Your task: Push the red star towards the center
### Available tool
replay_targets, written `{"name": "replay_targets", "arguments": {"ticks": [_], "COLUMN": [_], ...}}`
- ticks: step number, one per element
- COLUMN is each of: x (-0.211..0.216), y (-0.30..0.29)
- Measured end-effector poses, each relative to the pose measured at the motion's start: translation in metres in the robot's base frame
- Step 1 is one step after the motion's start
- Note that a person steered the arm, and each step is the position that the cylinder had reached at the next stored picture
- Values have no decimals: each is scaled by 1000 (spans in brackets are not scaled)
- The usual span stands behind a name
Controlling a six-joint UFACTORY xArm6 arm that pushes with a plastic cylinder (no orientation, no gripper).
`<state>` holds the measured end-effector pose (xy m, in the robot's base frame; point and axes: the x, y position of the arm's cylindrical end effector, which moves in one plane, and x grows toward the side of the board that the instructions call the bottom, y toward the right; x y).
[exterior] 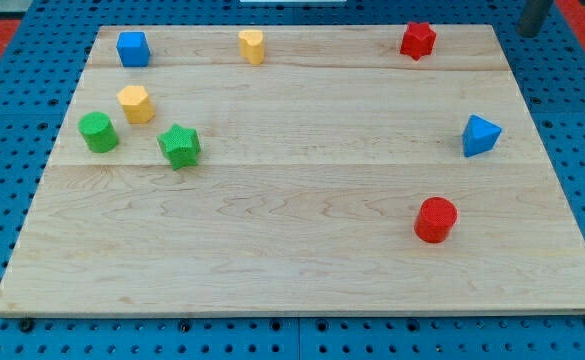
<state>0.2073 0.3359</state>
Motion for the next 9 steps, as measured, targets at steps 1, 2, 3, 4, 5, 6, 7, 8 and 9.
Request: {"name": "replay_targets", "arguments": {"ticks": [1, 2, 3, 4, 5, 6, 7, 8, 9], "x": [0, 15, 30, 23, 16, 1, -9, 25, 61], "y": [0, -1, -37, -94, -126, -132, -155, -176, -173]}}
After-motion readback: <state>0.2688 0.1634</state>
